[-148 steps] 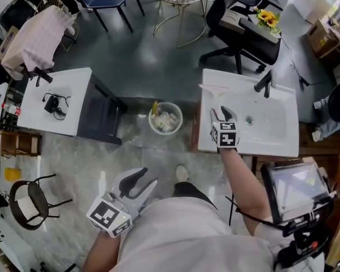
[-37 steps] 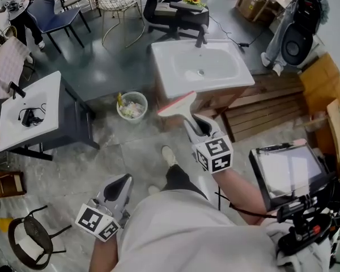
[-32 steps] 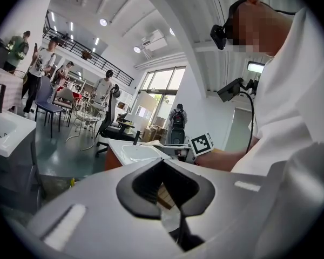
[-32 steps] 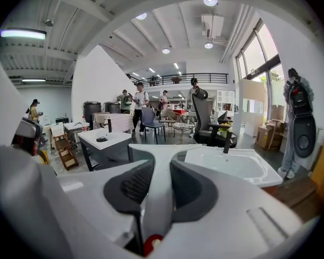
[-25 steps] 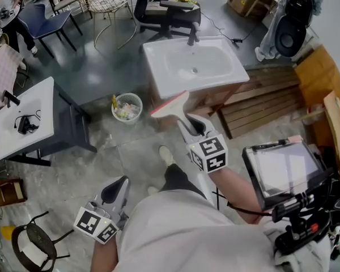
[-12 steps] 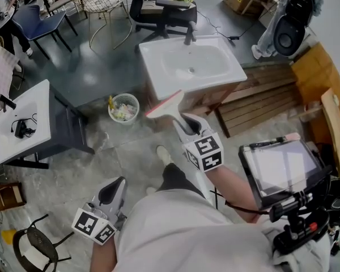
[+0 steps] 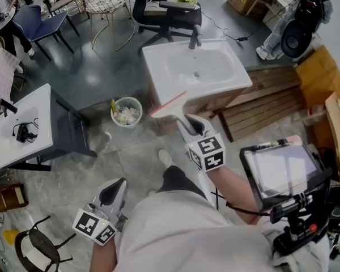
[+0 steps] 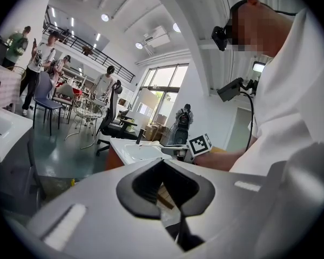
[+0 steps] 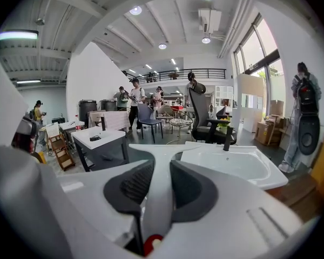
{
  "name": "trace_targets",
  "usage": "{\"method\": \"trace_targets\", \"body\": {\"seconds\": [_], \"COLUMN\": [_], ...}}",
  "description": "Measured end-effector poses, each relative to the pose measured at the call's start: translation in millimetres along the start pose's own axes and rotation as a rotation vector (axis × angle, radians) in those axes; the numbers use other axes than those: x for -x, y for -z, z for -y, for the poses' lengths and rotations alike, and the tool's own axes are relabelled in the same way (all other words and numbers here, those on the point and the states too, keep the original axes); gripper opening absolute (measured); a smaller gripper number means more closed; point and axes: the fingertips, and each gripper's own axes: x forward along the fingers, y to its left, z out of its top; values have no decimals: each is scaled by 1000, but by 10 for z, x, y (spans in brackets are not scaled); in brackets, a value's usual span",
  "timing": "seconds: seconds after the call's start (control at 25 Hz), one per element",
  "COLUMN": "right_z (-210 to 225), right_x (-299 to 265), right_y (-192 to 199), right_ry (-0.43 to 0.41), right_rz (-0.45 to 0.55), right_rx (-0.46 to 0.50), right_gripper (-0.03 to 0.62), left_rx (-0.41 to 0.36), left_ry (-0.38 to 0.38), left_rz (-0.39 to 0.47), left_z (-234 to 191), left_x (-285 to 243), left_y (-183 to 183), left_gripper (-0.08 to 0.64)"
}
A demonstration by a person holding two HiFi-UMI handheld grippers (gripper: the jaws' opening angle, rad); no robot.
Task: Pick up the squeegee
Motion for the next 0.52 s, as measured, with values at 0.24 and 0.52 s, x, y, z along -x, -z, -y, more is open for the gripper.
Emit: {"method": "trace_targets", "body": {"seconds": [0.24, 0.52], "right_z": [510, 995], "right_x": [-427, -732], "right_y": [-31, -234], "right_ry": [-3, 16], "right_rz": [12, 22], "right_rx": [-9, -9], "right_gripper": [103, 103], "left_rx": [-9, -31], "left_ry": [-16, -1], "left_rz": [-11, -3], "left_z": [-234, -388], "left_x": [-575, -1109], "left_y": [-75, -393], "left_gripper": [8, 8]}}
